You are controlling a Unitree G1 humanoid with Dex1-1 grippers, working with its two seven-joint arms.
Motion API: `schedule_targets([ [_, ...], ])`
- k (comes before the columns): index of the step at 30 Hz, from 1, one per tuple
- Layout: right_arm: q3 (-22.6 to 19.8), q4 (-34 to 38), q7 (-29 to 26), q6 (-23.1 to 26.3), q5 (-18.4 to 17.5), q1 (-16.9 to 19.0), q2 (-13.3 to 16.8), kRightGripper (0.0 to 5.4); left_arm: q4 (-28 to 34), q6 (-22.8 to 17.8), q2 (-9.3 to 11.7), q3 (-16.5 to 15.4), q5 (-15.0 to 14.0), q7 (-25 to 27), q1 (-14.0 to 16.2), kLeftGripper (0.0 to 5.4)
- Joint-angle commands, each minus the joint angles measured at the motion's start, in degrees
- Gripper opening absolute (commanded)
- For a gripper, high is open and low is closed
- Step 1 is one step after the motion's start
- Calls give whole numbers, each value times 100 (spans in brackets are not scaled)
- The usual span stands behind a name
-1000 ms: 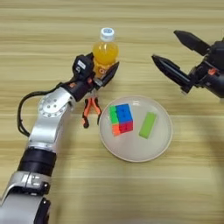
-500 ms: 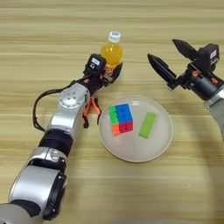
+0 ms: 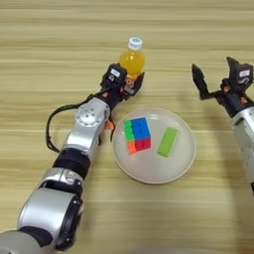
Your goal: Move the objects on the table
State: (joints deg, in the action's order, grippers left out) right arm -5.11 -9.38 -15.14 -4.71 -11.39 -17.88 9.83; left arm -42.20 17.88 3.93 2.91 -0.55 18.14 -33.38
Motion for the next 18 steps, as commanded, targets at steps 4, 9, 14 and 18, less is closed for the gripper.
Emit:
schedule_targets([
  [4, -68, -364, 153, -428, 125, -148, -87, 540, -78, 74, -104, -68, -6, -124, 106, 338],
  [9, -69, -327, 146, -484, 107, -158, -118, 540, -172, -102, -144, -99, -47, -142, 163, 338],
  [14, -60, -230, 140, -490, 92, -151, -135, 540, -184, -212, -163, -121, -59, -155, 219, 338],
  [18, -73, -192, 140, -488, 79, -165, -140, 540, -213, -286, -171, -143, -53, -169, 274, 338],
])
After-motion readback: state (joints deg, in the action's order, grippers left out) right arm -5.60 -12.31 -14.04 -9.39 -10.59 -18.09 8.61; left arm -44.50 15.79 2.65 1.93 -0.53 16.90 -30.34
